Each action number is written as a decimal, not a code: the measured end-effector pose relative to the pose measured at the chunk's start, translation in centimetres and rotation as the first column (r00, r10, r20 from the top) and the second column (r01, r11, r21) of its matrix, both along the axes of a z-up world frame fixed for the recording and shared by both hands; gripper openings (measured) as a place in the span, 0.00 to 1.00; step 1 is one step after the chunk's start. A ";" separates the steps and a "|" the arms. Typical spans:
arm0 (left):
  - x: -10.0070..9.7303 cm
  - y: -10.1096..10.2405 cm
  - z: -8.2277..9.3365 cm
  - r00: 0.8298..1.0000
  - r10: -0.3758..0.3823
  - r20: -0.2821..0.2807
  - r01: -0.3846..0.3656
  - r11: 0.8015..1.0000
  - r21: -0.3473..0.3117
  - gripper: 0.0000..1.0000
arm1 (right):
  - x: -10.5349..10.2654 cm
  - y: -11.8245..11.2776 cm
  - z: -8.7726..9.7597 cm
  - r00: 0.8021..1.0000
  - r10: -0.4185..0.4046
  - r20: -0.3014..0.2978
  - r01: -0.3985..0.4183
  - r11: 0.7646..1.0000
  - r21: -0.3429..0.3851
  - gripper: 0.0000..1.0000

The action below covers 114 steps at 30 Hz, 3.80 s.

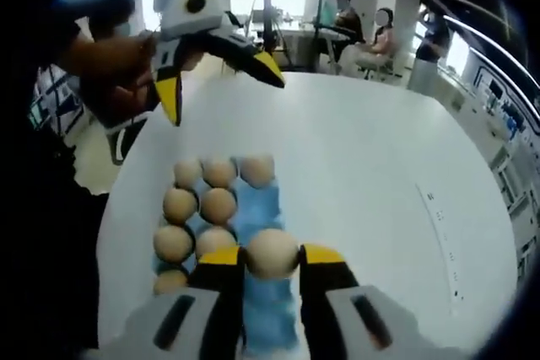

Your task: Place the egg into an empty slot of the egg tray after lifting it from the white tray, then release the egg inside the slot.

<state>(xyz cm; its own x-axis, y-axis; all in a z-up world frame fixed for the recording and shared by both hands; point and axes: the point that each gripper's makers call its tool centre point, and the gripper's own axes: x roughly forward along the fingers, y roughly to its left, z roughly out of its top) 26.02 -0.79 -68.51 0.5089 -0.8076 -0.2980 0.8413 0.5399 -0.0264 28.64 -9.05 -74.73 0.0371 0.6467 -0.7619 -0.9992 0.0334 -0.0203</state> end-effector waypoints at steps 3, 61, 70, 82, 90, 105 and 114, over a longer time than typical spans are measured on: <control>-0.1 -0.1 0.0 1.000 -0.003 -0.004 0.003 1.000 0.000 0.66 | -0.1 0.7 -0.1 1.000 0.008 -0.003 -0.008 1.000 0.005 0.24; -0.4 -0.1 0.0 1.000 -0.005 -0.006 0.005 1.000 -0.001 0.63 | -1.1 6.1 -4.5 0.994 0.071 -0.085 -0.074 0.997 -0.031 0.25; -0.4 0.0 0.0 1.000 -0.002 0.003 0.002 1.000 0.009 0.62 | -1.1 5.9 -4.5 0.992 0.084 -0.094 -0.084 0.996 0.001 0.26; -0.3 -0.2 0.2 1.000 -0.005 -0.001 0.005 1.000 0.006 0.62 | -1.0 5.4 -3.4 0.992 0.052 -0.115 -0.044 0.996 0.071 0.30; -0.3 -0.6 0.3 1.000 -0.014 0.003 0.014 1.000 0.006 0.62 | -0.4 4.1 -2.8 0.992 0.002 -0.128 0.011 0.995 0.101 0.29; -0.2 -0.8 0.2 1.000 -0.021 -0.003 0.021 1.000 0.011 0.62 | 0.1 0.1 -2.5 0.989 -0.071 -0.132 0.084 0.991 0.100 0.28; -0.2 -1.0 0.4 1.000 -0.024 0.000 0.024 1.000 0.012 0.62 | 0.7 -4.4 -2.7 0.983 -0.138 -0.122 0.147 0.987 0.062 0.28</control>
